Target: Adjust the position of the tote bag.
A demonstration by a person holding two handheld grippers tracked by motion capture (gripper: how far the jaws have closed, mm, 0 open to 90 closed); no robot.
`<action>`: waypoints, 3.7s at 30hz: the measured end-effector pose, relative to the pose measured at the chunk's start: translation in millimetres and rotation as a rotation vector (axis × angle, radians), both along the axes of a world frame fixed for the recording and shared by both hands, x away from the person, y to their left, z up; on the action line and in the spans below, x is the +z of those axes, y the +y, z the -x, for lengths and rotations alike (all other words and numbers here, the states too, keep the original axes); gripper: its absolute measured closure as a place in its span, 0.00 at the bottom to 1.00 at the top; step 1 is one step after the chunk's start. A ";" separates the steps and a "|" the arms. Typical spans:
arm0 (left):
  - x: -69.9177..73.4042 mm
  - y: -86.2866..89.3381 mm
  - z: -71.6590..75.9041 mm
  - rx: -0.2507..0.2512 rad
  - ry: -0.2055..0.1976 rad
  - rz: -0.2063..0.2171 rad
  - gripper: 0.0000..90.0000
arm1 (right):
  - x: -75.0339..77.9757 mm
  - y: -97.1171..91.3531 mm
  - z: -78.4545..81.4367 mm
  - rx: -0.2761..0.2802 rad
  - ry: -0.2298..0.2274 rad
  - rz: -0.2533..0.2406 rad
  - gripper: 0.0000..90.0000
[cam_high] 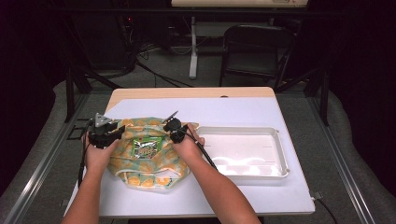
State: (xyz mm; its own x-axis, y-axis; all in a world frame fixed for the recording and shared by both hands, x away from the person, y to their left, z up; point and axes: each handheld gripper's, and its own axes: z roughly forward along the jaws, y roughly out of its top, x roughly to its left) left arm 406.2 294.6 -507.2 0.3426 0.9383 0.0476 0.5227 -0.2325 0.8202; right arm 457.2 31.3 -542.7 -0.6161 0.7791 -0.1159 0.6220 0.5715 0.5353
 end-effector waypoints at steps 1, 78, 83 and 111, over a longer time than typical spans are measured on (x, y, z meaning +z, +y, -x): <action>2.8 1.0 1.3 -0.003 -0.006 0.013 0.69 | -0.1 0.1 0.1 0.000 0.000 -0.001 1.00; -41.1 -44.4 -41.0 -0.191 0.187 -0.227 1.00 | 14.9 -6.2 15.5 0.040 -0.057 -0.120 0.81; -41.4 -45.4 -40.8 -0.192 0.184 -0.227 1.00 | 28.5 -8.7 22.1 0.061 -0.108 -0.186 0.76; -43.7 -45.4 -41.8 -0.191 0.190 -0.232 1.00 | 2.1 -2.5 12.4 0.069 -0.004 0.018 1.00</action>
State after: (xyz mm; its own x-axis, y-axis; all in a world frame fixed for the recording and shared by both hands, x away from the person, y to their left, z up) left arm 448.0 249.2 -551.0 0.5343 0.8280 0.1702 0.5899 -0.5094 0.6265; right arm 444.8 28.8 -540.6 -0.6677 0.7326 -0.1320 0.5786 0.6224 0.5271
